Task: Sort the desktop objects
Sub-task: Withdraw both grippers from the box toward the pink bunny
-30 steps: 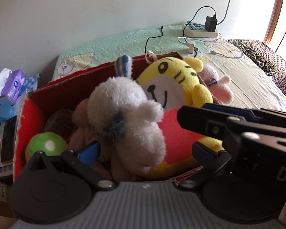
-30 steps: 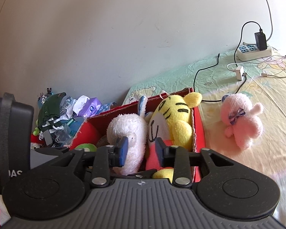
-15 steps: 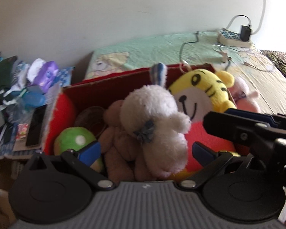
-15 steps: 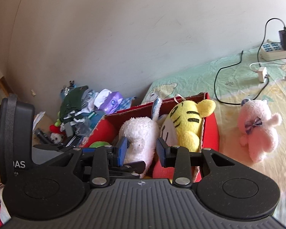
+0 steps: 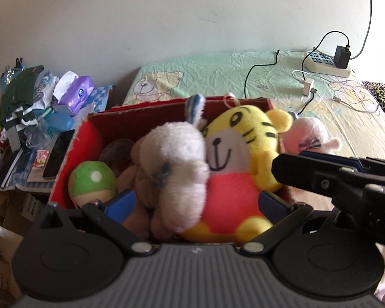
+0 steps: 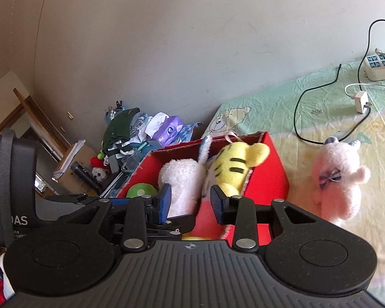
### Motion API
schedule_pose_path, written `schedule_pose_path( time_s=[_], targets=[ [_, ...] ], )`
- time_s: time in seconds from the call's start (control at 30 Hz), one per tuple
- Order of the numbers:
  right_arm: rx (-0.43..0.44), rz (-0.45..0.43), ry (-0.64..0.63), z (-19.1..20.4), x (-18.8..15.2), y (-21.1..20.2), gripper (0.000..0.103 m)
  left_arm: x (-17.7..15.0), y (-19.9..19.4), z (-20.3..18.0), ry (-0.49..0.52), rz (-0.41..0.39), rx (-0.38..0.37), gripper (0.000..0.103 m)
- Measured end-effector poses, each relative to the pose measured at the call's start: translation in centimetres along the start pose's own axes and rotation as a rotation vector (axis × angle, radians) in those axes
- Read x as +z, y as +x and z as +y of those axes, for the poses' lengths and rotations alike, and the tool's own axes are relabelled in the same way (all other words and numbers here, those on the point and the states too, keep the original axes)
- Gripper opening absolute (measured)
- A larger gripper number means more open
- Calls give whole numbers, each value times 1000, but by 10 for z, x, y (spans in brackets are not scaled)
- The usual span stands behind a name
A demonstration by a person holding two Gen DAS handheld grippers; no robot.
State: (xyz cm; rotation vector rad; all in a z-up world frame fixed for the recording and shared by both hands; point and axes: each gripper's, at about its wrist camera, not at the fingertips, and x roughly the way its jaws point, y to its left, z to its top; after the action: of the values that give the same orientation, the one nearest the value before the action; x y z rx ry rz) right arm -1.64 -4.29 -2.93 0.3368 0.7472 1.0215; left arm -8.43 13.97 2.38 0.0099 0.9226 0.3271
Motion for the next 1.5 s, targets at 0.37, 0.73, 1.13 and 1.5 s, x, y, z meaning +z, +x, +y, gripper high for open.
schedule_pose_path(
  time_s=[0.37,0.73,1.13,1.5],
  targets=[
    [3,13,52,-37,1,-33,37,0,-7,-49,-3,20,-25,102],
    [-41,3,94,-72,-2,-61,37,1,-9,-100,55,26,-67,102],
    [-83,19,138,-105,-11,-76,38,-5,6,-140,99,47,-118,102],
    [-127,56,247,-136,-22,-72,38,-12,33,-165,184,68,-163,102]
  ],
)
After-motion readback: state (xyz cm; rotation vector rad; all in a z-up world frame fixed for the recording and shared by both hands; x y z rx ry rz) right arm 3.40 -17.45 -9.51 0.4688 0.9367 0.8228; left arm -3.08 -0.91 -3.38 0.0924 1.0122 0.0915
